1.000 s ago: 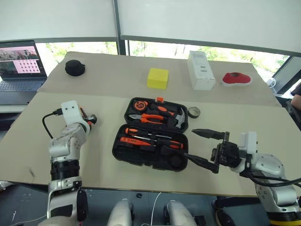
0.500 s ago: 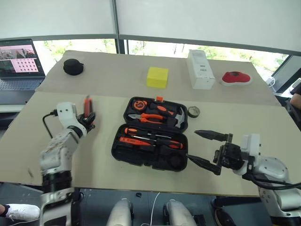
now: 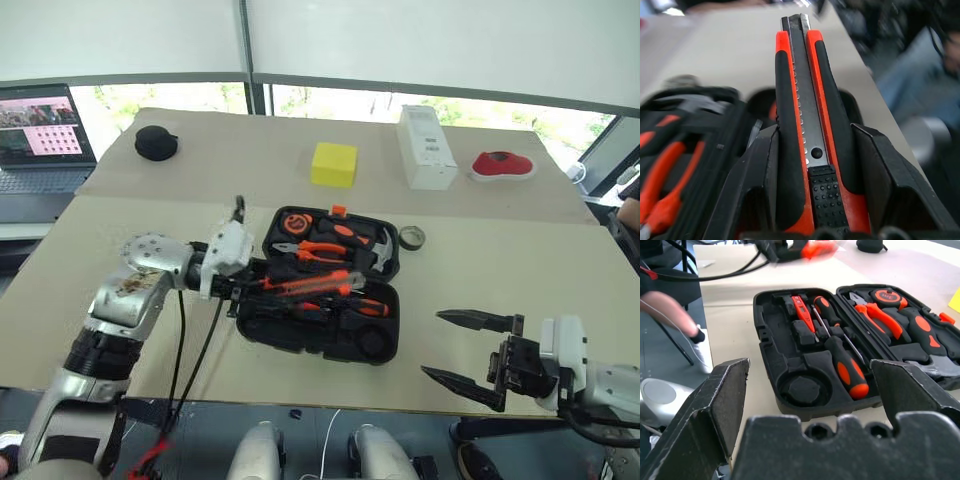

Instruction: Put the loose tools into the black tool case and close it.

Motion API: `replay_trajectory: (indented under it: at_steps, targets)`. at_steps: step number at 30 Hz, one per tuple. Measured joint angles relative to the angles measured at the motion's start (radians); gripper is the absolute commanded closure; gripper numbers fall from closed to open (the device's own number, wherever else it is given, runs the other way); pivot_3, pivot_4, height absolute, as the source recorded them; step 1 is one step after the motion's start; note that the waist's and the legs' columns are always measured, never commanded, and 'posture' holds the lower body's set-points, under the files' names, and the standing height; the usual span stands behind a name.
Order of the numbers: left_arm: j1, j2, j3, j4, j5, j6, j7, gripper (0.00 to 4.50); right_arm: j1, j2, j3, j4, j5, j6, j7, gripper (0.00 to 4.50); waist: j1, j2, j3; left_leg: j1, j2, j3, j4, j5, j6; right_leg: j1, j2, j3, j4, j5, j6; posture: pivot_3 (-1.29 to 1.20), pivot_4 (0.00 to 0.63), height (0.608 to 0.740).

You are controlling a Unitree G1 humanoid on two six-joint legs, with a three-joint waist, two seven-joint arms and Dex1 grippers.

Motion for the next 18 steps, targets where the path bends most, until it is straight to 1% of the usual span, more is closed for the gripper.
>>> replay_trajectory:
  at_steps: [2,5,12,18]
  targets:
    - [-0.018,0.009,-0.053,0.064,0.042,-0.066,-0.027,2.75,0.009,0.0,-0.003,-0.01,0.0,0.001,-0.007,0.0,0.001,0.0,0.0,-0.002,0.0,0.0,0.001,0.0,0.0,-0.001,0.0,0.0,0.0,0.0,0.0,0.0,0.15,0.74]
    - [-0.071,0.05,-0.149,0.086,0.058,-0.095,-0.035,2.75,0.038,0.002,-0.006,-0.03,0.0,0.005,-0.02,0.0,0.005,0.0,0.0,-0.006,0.0,-0.001,0.003,0.0,0.0,-0.005,0.0,0.0,0.001,0.0,0.001,0.0,0.15,0.74]
    - [-0.098,-0.012,-0.185,0.113,0.197,-0.027,0.033,2.75,0.056,0.023,-0.005,-0.076,0.0,0.013,-0.064,0.0,0.012,0.0,0.0,-0.006,0.0,-0.001,0.004,0.0,0.001,-0.005,0.0,0.0,0.002,0.0,0.002,0.0,0.15,0.74]
    - [-0.105,-0.043,-0.187,0.109,0.23,0.007,0.048,2.75,0.073,0.025,-0.004,-0.084,0.0,0.013,-0.082,0.0,0.019,0.0,0.0,-0.004,-0.001,-0.001,0.005,0.0,0.001,-0.001,-0.001,0.0,0.003,0.0,0.003,0.0,0.15,0.74]
